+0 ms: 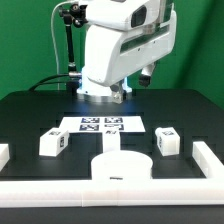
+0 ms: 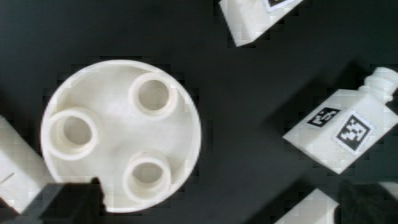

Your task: Assemble stool

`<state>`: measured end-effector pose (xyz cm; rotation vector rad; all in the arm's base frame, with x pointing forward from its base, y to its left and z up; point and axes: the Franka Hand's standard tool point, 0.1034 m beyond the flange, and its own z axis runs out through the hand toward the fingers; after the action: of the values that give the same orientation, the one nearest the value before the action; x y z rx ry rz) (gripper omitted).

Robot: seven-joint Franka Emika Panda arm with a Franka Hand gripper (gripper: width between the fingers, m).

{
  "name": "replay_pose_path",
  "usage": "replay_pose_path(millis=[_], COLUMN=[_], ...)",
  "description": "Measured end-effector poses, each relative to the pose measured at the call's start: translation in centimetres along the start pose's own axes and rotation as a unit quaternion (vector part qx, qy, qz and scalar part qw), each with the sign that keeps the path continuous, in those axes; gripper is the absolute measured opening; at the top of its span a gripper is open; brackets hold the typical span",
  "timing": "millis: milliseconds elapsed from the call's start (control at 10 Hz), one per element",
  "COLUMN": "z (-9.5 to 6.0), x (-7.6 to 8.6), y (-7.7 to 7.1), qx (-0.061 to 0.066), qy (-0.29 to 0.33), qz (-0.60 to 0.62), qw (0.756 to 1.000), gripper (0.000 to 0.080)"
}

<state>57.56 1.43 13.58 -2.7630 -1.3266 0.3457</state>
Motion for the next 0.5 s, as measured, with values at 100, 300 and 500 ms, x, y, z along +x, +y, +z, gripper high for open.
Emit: replay_pose_path(millis=[100,300,500], z=[0.0,0.0,0.04], x=[0.01,0.01,-0.01], y=[0.0,0.0,-0.03], qx=[0.0,0.0,0.0], qy=[0.0,0.0,0.0], qz=[0.0,0.0,0.0], qw=[1.0,1.0,1.0], gripper=[0.065,0.065,0.065])
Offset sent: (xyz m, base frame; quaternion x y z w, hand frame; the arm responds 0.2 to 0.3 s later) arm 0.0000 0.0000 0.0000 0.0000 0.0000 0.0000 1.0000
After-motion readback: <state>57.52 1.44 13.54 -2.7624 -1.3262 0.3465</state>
